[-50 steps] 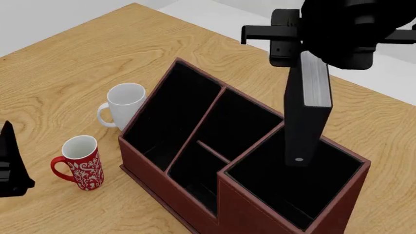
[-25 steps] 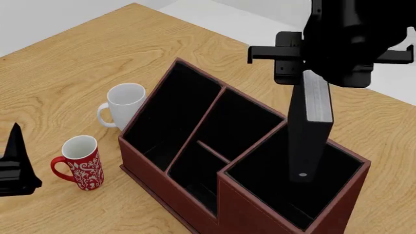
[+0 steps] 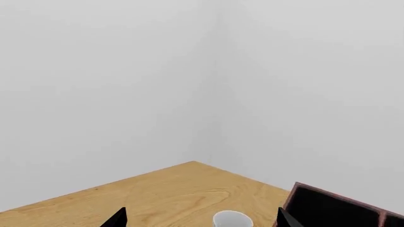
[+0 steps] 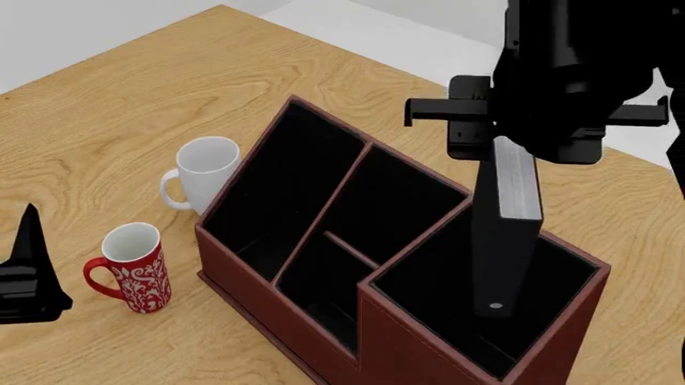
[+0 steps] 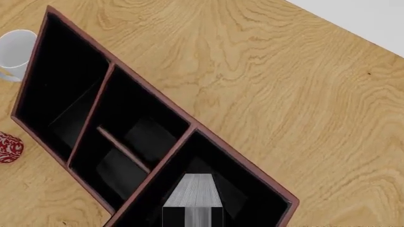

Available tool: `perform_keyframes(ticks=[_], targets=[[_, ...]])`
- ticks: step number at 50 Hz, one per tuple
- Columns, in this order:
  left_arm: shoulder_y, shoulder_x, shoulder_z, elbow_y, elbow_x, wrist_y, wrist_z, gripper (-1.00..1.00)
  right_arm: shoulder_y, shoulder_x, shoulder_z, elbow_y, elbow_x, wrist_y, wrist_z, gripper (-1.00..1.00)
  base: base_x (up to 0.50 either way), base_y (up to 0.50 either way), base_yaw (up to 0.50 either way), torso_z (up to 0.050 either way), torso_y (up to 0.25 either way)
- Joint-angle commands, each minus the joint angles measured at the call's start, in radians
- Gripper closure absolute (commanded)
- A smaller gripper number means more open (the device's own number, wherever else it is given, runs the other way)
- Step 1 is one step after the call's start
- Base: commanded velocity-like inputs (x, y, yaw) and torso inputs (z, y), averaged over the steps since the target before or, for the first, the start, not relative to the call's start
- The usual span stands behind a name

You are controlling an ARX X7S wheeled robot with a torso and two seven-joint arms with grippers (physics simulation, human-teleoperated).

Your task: Pick up the book and place it in the right compartment of the caddy.

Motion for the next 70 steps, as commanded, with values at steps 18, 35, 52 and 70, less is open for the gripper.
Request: perform_keyframes(ticks=[18,35,52,70], targets=[[-0.001,-0.002,0.011,-0.002,0.005,0.003,-0.003,-1.00,-0.055,0.001,0.014,-0.012,-0.057,-0.025,-0.043,1.00,0.00,0.00,0.00,0.001,0.001],[-0.003,-0.003,0.016,-0.009,0.008,0.008,-0.004,-1.00,-0.107,0.024,0.025,-0.048,-0.049,-0.057,-0.036,1.00,0.00,0.00,0.00,0.000,0.001],[-0.004,-0.003,0.032,-0.017,0.020,0.013,-0.004,-1.00,-0.140,0.001,-0.008,-0.019,-0.107,-0.096,-0.114,1.00,0.00,0.00,0.00,0.001,0.001],[-0.009,0.000,0.044,-0.041,0.032,0.029,0.002,-1.00,-0.164,-0.014,-0.031,0.008,-0.148,-0.132,-0.165,1.00,0.00,0.00,0.00,0.000,0.001]])
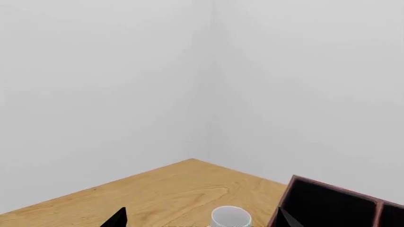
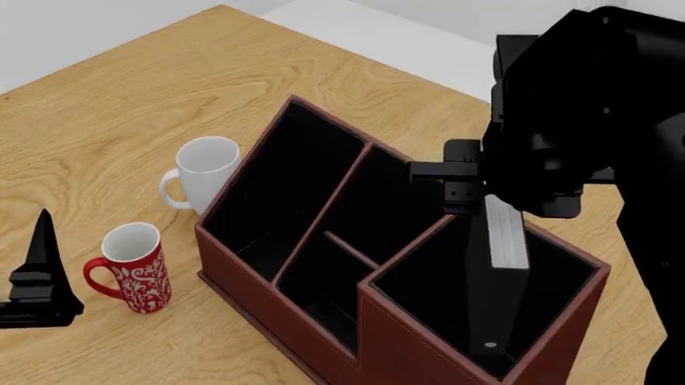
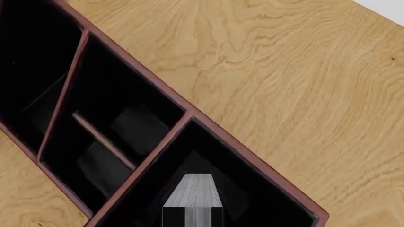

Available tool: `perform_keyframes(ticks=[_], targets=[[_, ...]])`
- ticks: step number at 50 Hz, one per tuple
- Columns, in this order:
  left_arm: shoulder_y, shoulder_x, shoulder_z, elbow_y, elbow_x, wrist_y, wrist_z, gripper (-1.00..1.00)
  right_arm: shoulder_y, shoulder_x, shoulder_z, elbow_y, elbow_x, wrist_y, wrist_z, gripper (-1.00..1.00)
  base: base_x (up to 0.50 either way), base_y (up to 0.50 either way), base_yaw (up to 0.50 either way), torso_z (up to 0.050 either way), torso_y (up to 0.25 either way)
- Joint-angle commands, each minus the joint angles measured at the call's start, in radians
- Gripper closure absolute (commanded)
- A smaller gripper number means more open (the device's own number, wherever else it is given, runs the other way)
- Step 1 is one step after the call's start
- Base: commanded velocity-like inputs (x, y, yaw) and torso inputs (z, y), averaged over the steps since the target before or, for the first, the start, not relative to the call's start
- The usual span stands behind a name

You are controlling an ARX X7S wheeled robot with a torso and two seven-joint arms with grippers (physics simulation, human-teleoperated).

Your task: Pick up the book and place it in the right compartment of the caddy.

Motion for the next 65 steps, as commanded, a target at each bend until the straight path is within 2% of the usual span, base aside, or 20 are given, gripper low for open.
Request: perform_keyframes(ticks=[1,20,39,50,65], targets=[[-0.002,0.001,0.007,-0.012,0.007,0.008,0.002,-1.00,-0.014,-0.001,0.013,0.003,-0.057,-0.021,-0.036,1.00,0.00,0.00,0.00,0.000,0.000],[-0.012,0.002,0.022,-0.034,0.029,0.012,-0.005,-1.00,-0.066,-0.048,-0.042,0.105,-0.119,-0.060,-0.169,1.00,0.00,0.00,0.00,0.001,0.001],[-0.027,0.013,0.043,-0.091,0.055,0.051,0.011,-1.00,-0.129,-0.048,-0.141,0.108,-0.040,-0.120,-0.214,1.00,0.00,0.00,0.00,0.001,0.001],[-0.016,0.005,0.048,-0.051,0.051,0.025,-0.004,-1.00,-0.158,-0.052,-0.263,0.108,0.068,-0.163,-0.247,1.00,0.00,0.00,0.00,0.000,0.001],[-0.015,0.004,0.060,-0.042,0.054,0.022,-0.004,-1.00,-0.184,-0.069,-0.503,0.108,0.264,-0.217,-0.295,1.00,0.00,0.00,0.00,0.000,0.001]])
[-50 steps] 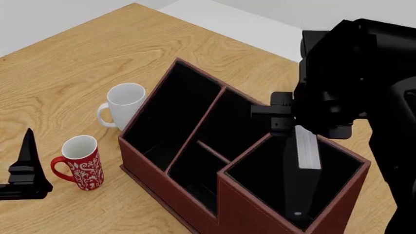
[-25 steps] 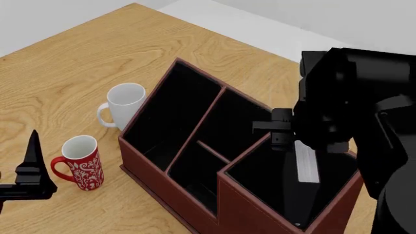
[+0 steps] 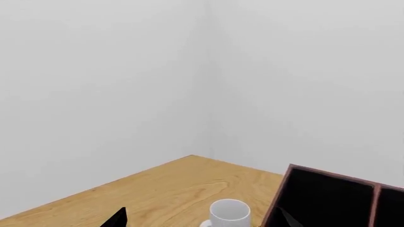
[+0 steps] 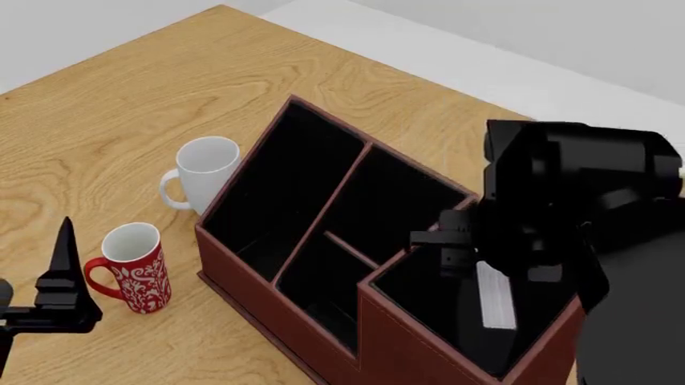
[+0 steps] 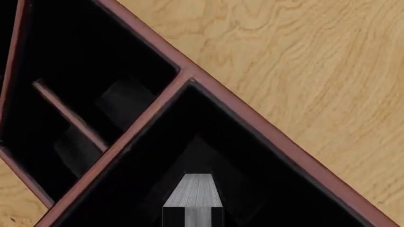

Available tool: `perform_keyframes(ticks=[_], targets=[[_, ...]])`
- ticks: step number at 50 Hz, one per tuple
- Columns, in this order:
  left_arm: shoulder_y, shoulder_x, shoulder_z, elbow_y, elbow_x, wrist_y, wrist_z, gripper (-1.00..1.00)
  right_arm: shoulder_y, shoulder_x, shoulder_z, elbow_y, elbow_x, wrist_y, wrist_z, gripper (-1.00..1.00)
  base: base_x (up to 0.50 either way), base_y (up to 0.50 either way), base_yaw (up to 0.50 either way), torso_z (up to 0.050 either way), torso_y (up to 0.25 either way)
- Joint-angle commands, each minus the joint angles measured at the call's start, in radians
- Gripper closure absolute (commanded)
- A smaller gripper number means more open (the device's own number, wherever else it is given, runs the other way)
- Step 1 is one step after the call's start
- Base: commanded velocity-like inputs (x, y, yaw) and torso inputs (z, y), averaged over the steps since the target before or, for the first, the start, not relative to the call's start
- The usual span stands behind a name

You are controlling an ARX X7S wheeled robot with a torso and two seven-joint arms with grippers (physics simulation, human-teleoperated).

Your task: Pick up the book and place it in the right compartment of the caddy.

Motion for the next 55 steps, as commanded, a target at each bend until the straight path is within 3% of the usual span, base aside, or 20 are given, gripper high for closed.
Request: perform_keyframes(ticks=[1,3,4,13,22,40,55], targets=[[0.003,-0.003,0.004,0.012,-0.002,-0.006,-0.003,-1.00,-0.011,-0.009,-0.153,-0.001,0.109,-0.044,-0.053,1.00,0.00,0.00,0.00,0.000,0.000],[0.003,-0.004,0.004,0.013,-0.002,-0.008,-0.005,-1.00,-0.007,-0.012,-0.190,-0.001,0.139,-0.046,-0.057,1.00,0.00,0.00,0.00,0.000,0.000],[0.003,-0.004,0.004,0.015,-0.003,-0.009,-0.005,-1.00,-0.003,-0.015,-0.209,-0.001,0.152,-0.047,-0.060,-1.00,0.00,0.00,0.00,0.000,0.000],[-0.001,-0.003,0.005,0.008,-0.007,-0.004,-0.001,-1.00,0.023,-0.019,-0.333,-0.002,0.258,-0.049,-0.067,-1.00,0.00,0.00,0.00,0.000,0.000],[-0.001,-0.004,0.005,0.008,-0.012,-0.001,0.000,-1.00,0.072,-0.008,-0.364,-0.044,0.280,-0.043,-0.045,-1.00,0.00,0.00,0.00,0.001,0.000],[0.018,-0.016,-0.013,0.049,-0.039,-0.006,-0.008,-1.00,0.326,0.204,-0.286,-0.571,0.336,-0.191,0.291,-1.00,0.00,0.00,0.00,0.000,0.000],[0.029,-0.025,-0.007,0.094,-0.044,-0.028,-0.022,-1.00,0.433,0.391,-0.223,-0.956,0.301,-0.387,0.463,-1.00,0.00,0.00,0.00,0.000,0.000]])
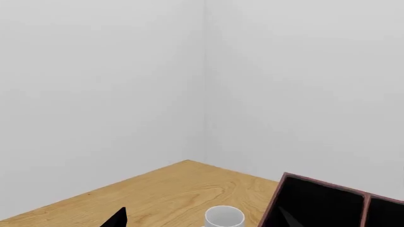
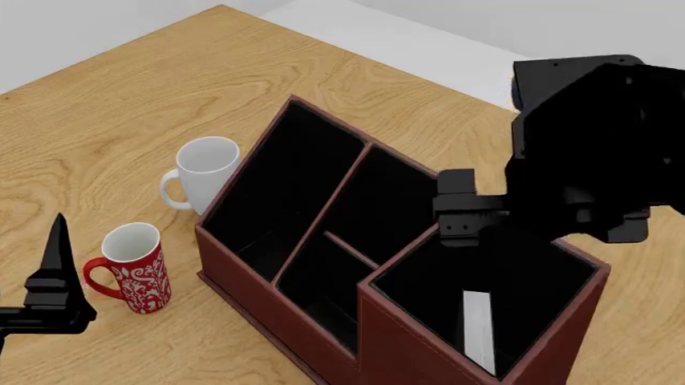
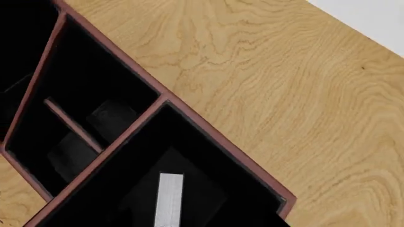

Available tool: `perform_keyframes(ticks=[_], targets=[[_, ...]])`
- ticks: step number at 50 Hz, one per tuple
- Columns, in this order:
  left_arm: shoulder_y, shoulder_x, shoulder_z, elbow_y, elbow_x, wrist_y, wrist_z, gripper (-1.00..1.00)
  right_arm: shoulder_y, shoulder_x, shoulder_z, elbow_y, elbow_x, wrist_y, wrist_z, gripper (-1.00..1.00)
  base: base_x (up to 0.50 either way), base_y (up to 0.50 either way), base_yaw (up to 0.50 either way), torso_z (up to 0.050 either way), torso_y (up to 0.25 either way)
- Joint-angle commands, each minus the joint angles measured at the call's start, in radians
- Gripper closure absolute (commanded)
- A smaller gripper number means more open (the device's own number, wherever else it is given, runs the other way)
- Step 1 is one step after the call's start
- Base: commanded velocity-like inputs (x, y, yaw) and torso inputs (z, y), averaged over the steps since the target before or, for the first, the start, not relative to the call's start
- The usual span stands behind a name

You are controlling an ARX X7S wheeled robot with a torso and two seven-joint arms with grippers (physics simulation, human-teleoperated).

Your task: Pick up the book and place it in the right compartment of the caddy.

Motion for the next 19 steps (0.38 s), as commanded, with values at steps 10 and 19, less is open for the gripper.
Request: perform_keyframes(ticks=[10,19], targets=[[0.011,-0.010,0.011,0.051,0.001,-0.024,-0.019,-1.00,0.079,0.256,0.068,-0.520,-0.139,-0.326,0.217,-1.00,0.00,0.00,0.00,0.000,0.000],[0.016,-0.011,0.026,0.070,0.015,-0.033,-0.028,-1.00,0.027,0.332,0.089,-0.677,-0.319,-0.516,0.247,-1.00,0.00,0.00,0.00,0.000,0.000]])
